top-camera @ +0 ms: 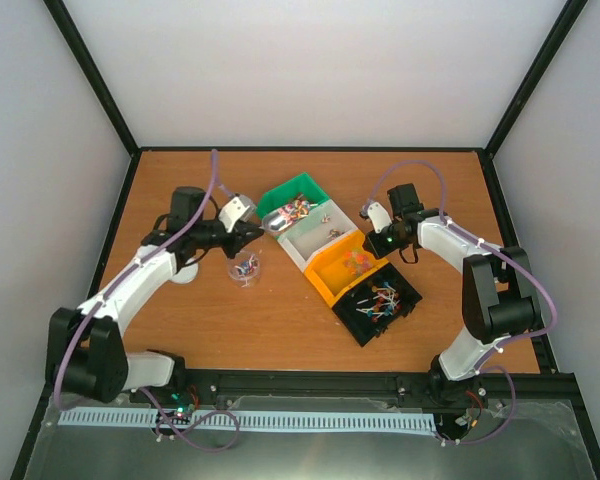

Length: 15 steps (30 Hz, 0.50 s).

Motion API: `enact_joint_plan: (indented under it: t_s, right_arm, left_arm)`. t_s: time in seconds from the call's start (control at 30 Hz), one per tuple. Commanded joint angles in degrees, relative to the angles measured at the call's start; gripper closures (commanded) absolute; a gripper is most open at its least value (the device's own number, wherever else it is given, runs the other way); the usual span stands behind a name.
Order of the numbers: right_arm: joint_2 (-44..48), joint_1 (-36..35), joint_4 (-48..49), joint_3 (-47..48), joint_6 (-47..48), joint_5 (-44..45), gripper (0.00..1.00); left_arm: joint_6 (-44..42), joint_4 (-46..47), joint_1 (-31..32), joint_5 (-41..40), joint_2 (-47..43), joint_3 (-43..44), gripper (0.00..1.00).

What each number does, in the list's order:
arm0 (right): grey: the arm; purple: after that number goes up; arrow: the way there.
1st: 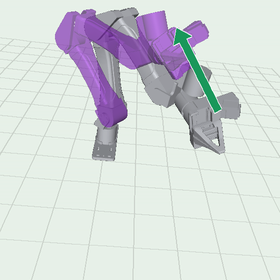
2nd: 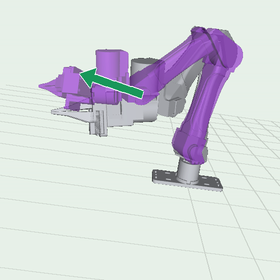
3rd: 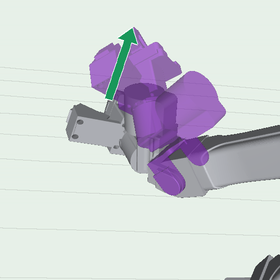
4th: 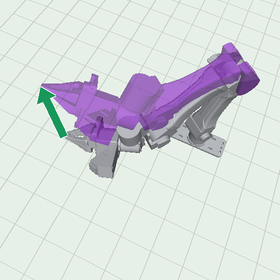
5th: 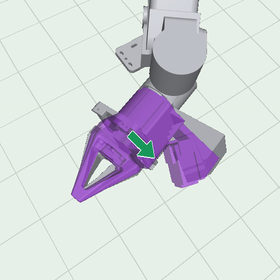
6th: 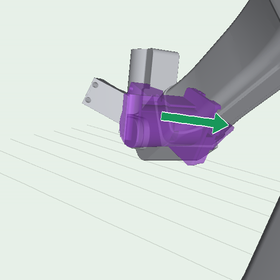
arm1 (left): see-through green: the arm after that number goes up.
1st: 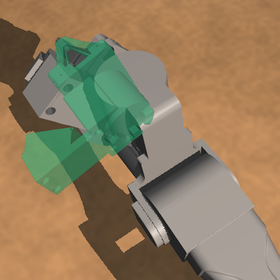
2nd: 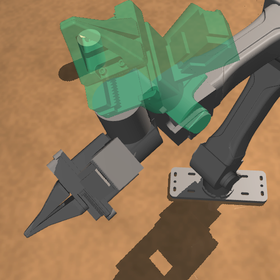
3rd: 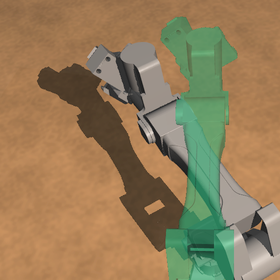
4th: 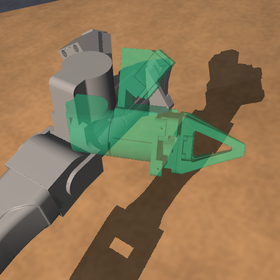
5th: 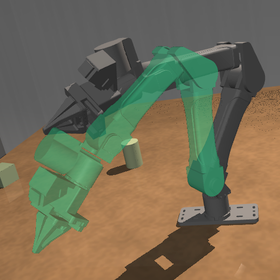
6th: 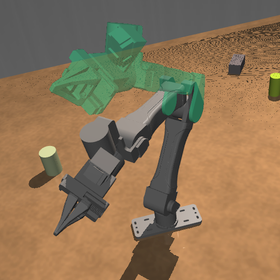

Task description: Pack the candies

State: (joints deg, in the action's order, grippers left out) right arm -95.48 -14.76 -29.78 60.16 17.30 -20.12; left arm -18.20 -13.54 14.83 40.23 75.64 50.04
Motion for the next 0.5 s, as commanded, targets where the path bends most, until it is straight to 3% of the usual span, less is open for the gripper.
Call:
enact_joint_plan:
  t_s: [0.0, 0.47]
  right_arm:
    - [-2.8, -0.5, -2.0, -1.1, 2.2, 1.0, 0.97]
    - [-2.9, -0.5, -2.3, -1.0, 2.3, 0.3, 0.97]
  left_arm:
    - [-6.8, -6.8, -4.8, 6.6, -6.8, -0.2, 0.99]
    - [-24.8, -33.6, -24.7, 15.5, -16.5, -0.6, 0.99]
